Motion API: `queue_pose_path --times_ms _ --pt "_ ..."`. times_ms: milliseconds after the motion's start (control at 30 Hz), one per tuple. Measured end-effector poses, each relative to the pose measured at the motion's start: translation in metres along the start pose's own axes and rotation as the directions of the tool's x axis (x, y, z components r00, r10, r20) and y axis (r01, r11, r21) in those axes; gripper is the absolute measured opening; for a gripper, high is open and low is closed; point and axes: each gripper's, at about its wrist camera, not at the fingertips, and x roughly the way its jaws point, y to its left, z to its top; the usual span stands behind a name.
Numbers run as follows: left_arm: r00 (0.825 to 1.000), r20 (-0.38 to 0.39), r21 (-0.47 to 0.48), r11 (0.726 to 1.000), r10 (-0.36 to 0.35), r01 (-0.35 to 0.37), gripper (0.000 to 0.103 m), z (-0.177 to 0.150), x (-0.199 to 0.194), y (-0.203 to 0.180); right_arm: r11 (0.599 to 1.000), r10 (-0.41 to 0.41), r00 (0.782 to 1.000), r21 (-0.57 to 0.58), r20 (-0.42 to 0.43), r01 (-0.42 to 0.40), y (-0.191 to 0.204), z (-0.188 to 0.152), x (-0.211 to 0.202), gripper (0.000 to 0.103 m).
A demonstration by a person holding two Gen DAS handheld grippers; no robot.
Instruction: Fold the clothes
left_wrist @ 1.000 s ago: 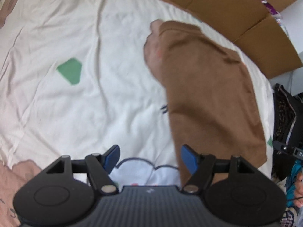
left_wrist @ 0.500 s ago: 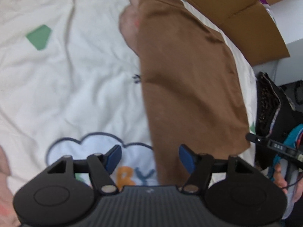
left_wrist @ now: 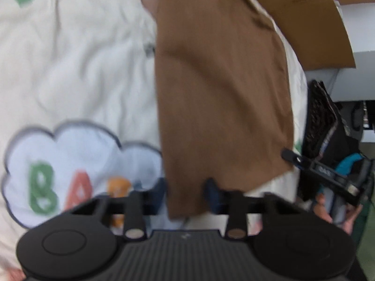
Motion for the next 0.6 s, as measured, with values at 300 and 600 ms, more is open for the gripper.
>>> queue_pose_path --times_ms 300,600 --pt "1.000 0.001 0.014 1.000 0.000 0.000 0.032 -0.004 0.007 -0.002 0.999 0.039 0.999 -0.002 0.013 -0.039 0.004 0.004 0.001 0.050" --pt "1.000 0.001 0.005 1.000 -0.014 0.014 0.010 -0.005 0.008 -0.001 0.997 0.069 0.997 0.029 -0.037 -0.068 -0.002 0.009 0.013 0.051"
